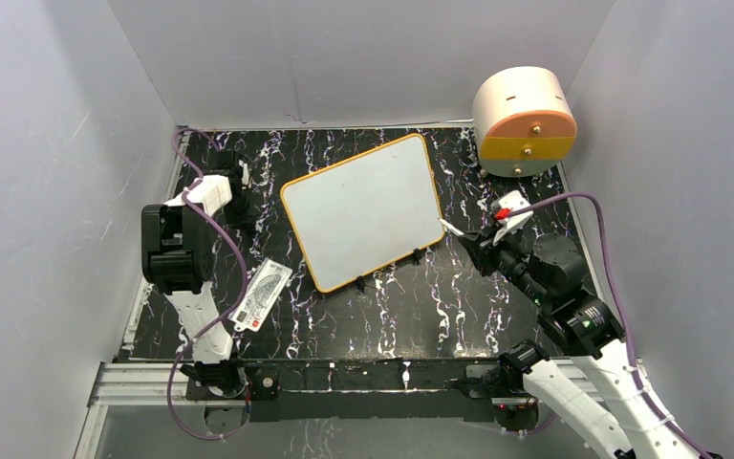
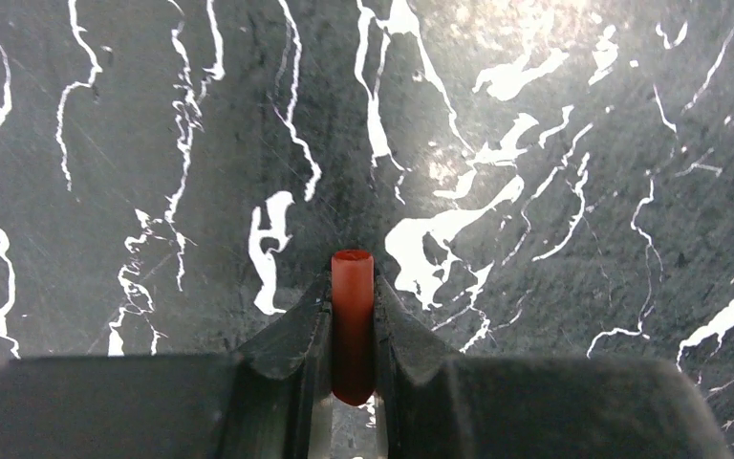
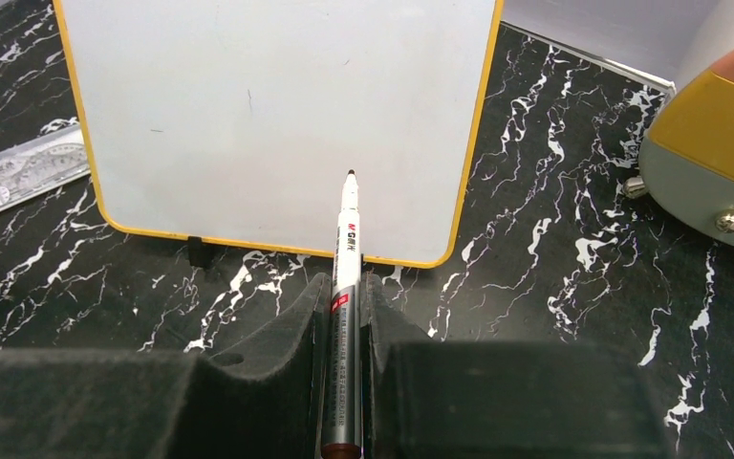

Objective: Write a sentence on the whiteboard
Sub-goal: Place the pen cap at the center of the board.

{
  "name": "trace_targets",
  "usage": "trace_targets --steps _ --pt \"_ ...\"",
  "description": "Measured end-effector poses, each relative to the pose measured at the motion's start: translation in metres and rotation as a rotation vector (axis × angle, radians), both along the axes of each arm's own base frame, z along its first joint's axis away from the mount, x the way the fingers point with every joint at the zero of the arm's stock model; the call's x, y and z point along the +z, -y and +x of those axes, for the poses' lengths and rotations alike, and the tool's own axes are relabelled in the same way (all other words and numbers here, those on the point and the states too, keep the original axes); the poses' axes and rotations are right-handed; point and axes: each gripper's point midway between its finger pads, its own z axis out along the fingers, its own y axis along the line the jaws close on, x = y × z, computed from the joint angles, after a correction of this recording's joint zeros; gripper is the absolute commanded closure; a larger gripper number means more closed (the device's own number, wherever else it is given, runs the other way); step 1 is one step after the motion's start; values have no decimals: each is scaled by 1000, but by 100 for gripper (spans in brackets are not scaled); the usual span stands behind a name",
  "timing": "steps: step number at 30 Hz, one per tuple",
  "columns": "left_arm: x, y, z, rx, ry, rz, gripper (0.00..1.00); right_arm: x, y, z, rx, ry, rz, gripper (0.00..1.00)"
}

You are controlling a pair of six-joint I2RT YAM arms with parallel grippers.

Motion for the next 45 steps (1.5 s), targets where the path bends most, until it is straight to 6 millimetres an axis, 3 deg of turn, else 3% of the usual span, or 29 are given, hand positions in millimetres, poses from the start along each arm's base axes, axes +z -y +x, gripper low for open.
trace_targets --steps 8,21,24,32,36,45 --pt "0 -8 9 15 25 15 75 -1 0 4 -8 12 -27 100" --pt "8 -11 6 16 49 22 65 -18 -6 13 -5 -57 -81 100" --pt "31 -8 8 12 123 3 64 -15 -9 14 1 -61 -82 100" --pt "135 12 21 -36 502 -209 52 -6 -22 18 51 -78 -72 100" --pt "179 32 22 -108 660 -326 51 -6 -30 23 71 -100 -74 100" --pt "233 87 13 -283 842 -754 46 -18 -47 32 105 -153 -66 100"
